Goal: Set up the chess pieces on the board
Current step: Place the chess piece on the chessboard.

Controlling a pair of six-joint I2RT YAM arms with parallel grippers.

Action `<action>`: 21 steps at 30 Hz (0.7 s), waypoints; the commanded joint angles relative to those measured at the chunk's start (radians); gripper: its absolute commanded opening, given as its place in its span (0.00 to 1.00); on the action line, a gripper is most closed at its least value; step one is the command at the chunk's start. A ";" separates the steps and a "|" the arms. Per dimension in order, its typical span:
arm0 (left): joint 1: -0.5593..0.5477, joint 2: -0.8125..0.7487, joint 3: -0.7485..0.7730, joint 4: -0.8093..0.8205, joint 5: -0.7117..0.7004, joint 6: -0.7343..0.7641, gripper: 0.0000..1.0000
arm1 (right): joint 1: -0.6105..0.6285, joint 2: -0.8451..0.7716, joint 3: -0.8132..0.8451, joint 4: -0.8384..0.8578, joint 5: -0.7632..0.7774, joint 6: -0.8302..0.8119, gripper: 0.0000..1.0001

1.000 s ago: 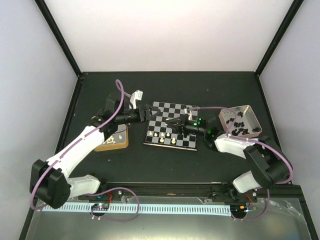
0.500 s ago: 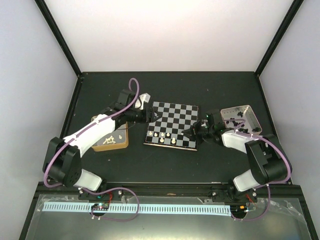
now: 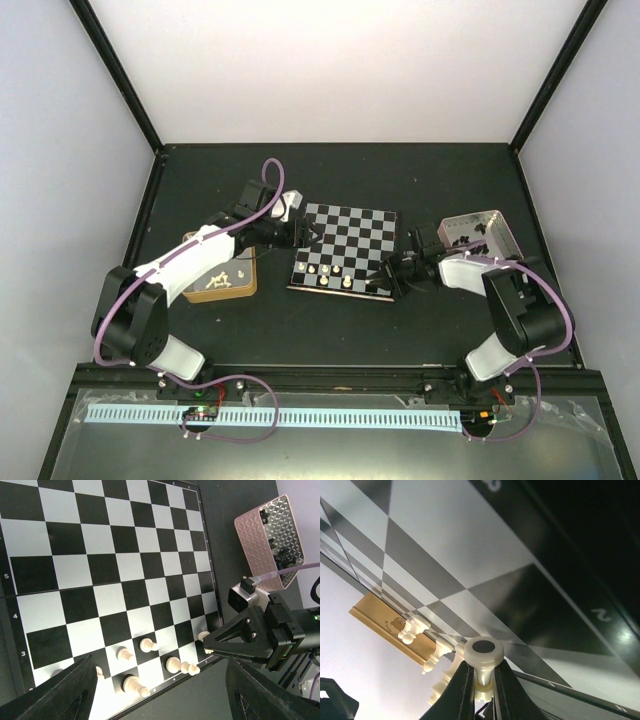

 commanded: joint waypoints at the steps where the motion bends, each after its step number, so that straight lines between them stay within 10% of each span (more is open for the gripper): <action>1: -0.001 0.007 0.038 -0.023 -0.022 0.027 0.72 | -0.005 0.022 0.032 -0.054 0.011 -0.013 0.14; 13: -0.001 0.005 0.035 -0.036 -0.037 0.033 0.72 | -0.005 -0.038 0.046 -0.038 0.102 -0.080 0.37; 21: -0.001 -0.010 0.033 -0.051 -0.067 0.035 0.72 | 0.024 -0.042 0.201 -0.312 0.342 -0.489 0.41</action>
